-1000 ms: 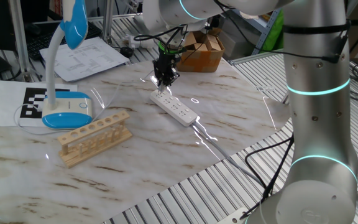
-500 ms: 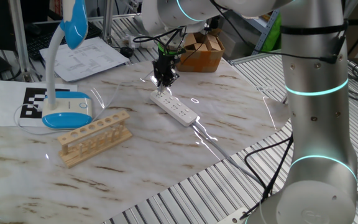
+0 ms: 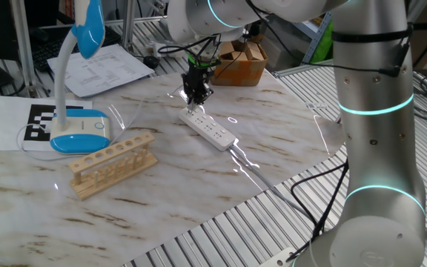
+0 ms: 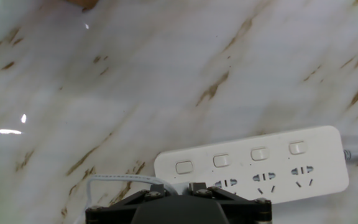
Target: Plug in the power cord of the desk lamp, turn on the socket, and light up the desk lamp
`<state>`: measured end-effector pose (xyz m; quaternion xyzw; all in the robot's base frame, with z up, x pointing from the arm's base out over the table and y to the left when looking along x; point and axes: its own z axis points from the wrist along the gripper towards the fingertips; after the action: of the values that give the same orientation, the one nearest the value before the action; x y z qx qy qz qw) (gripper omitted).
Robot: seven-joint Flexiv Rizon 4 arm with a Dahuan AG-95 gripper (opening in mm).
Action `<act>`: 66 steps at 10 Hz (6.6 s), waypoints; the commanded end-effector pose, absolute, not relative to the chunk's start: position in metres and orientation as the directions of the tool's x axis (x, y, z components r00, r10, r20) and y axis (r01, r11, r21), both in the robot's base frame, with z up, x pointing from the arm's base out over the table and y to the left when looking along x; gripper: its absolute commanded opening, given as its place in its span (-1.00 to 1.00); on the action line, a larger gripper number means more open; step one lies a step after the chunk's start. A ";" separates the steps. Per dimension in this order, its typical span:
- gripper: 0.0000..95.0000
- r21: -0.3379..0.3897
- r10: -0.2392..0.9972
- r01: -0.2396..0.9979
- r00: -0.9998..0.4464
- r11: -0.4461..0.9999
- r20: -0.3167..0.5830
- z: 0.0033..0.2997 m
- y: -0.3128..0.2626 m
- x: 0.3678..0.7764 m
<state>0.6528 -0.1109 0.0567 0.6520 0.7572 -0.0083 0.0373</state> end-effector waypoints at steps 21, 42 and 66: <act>-1.00 0.066 0.986 0.985 -0.156 0.160 -0.067 0.032 -0.096 0.641; -1.00 -0.007 0.963 0.963 -0.270 0.270 0.013 0.078 -0.075 0.615; -1.00 -0.003 0.352 0.352 -0.935 0.936 0.047 0.098 -0.136 0.591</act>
<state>0.5895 -0.1343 0.0980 0.1803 0.9834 0.0031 -0.0216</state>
